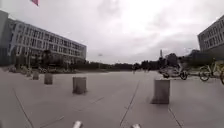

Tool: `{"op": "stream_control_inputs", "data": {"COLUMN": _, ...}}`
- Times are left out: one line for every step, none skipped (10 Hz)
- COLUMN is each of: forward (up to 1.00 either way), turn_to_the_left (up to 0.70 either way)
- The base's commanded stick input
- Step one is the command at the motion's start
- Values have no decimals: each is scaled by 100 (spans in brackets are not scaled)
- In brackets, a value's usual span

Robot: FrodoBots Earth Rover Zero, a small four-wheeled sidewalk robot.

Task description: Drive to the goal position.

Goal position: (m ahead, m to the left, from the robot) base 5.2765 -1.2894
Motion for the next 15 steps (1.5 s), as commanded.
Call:
{"op": "stream_control_inputs", "data": {"forward": 70, "turn_to_the_left": -35}}
{"op": "stream_control_inputs", "data": {"forward": 70, "turn_to_the_left": -31}}
{"op": "stream_control_inputs", "data": {"forward": 70, "turn_to_the_left": -11}}
{"op": "stream_control_inputs", "data": {"forward": 70, "turn_to_the_left": 0}}
{"op": "stream_control_inputs", "data": {"forward": 70, "turn_to_the_left": 0}}
{"op": "stream_control_inputs", "data": {"forward": 70, "turn_to_the_left": 0}}
{"op": "stream_control_inputs", "data": {"forward": 70, "turn_to_the_left": 0}}
{"op": "stream_control_inputs", "data": {"forward": 70, "turn_to_the_left": 0}}
{"op": "stream_control_inputs", "data": {"forward": 70, "turn_to_the_left": 0}}
{"op": "stream_control_inputs", "data": {"forward": 70, "turn_to_the_left": 0}}
{"op": "stream_control_inputs", "data": {"forward": 70, "turn_to_the_left": 0}}
{"op": "stream_control_inputs", "data": {"forward": 70, "turn_to_the_left": 0}}
{"op": "stream_control_inputs", "data": {"forward": 70, "turn_to_the_left": 0}}
{"op": "stream_control_inputs", "data": {"forward": 70, "turn_to_the_left": 0}}
{"op": "stream_control_inputs", "data": {"forward": 70, "turn_to_the_left": 0}}
